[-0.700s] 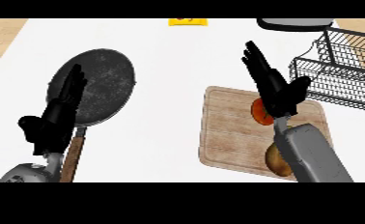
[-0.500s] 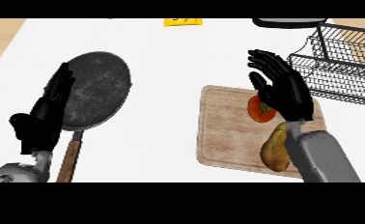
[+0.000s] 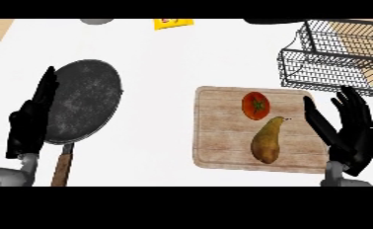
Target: Pick the tomato from the cutting board and place it in the tiered basket
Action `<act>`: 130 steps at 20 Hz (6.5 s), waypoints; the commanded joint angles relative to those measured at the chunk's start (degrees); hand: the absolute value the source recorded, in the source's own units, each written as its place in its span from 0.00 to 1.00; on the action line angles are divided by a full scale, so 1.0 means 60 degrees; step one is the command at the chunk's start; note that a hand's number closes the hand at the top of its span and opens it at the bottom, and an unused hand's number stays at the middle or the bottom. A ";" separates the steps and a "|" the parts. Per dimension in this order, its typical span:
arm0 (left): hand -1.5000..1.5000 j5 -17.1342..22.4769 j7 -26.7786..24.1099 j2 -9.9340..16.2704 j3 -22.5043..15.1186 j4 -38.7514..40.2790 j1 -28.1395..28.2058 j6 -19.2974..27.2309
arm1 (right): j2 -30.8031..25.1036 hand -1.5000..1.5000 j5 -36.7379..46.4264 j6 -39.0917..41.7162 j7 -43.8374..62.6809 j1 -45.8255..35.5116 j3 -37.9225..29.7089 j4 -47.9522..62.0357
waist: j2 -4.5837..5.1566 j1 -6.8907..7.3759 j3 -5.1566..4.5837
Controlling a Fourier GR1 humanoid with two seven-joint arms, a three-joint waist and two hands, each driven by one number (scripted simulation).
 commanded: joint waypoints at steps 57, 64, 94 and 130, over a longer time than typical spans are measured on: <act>0.50 -0.1217 0.0082 -0.1085 0.0574 0.0641 -0.0599 -0.1383 | -0.1747 0.00 0.7372 0.5410 1.4652 -0.2229 0.3574 -0.2848 | 0.0075 0.0865 0.0007; 0.50 -0.1075 -0.0145 -0.1062 0.0969 0.0651 -0.0578 -0.1728 | -0.0750 0.00 0.7859 0.5294 1.4070 -0.1993 0.3444 -0.2068 | 0.0081 0.0850 0.0010; 0.50 -0.2351 -0.0240 -0.2062 0.1835 0.0823 -0.0486 -0.2363 | 0.0649 1.00 0.8432 0.6241 1.0509 -0.2379 0.2544 0.1002 | 0.0079 0.0803 0.0015; 0.50 -0.2419 -0.0641 -0.2230 0.2392 0.0869 -0.0114 -0.2953 | -0.1188 1.00 1.0567 1.0118 1.0675 -0.7162 0.1391 -0.4118 | 0.0055 0.0766 0.0008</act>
